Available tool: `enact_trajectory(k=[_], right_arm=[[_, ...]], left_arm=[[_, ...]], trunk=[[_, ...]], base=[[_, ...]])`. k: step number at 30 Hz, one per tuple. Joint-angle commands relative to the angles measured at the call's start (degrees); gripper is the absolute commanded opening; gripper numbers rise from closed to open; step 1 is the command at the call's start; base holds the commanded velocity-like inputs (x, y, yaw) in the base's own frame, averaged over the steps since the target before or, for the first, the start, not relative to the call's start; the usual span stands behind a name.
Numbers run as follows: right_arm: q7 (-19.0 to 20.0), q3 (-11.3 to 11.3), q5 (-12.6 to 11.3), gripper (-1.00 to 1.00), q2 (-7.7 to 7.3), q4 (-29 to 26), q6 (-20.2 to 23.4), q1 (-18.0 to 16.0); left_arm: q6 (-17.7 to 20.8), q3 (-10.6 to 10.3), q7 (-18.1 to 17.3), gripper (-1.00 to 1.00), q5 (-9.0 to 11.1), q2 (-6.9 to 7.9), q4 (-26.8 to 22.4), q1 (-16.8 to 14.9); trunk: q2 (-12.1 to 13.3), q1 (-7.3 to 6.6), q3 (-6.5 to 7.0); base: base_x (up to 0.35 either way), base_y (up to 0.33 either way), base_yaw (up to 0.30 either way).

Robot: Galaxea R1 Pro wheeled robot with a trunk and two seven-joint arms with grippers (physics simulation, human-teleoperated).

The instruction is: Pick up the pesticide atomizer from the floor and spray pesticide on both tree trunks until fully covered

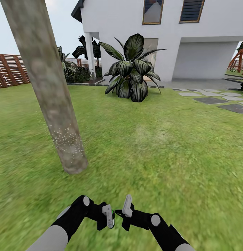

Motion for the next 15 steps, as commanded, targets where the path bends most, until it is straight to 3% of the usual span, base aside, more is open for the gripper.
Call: enact_trajectory(k=[1, 15], right_arm=[[0.0, 0.0, 0.01, -1.0, 0.0, 0.01, 0.0, 0.0], [0.0, 0.0, 0.09, -1.0, -0.02, 0.02, 0.0, 0.0]], left_arm=[[-0.17, 0.03, -0.05, -1.0, 0.02, 0.0, -0.01, 0.0], [-0.43, 0.06, -0.09, -1.0, 0.02, -0.29, 0.06, 0.0]], trunk=[[0.0, 0.0, 0.0], [0.0, 0.0, 0.0]], base=[[0.0, 0.0, 0.0], [0.0, 0.0, 0.0]])
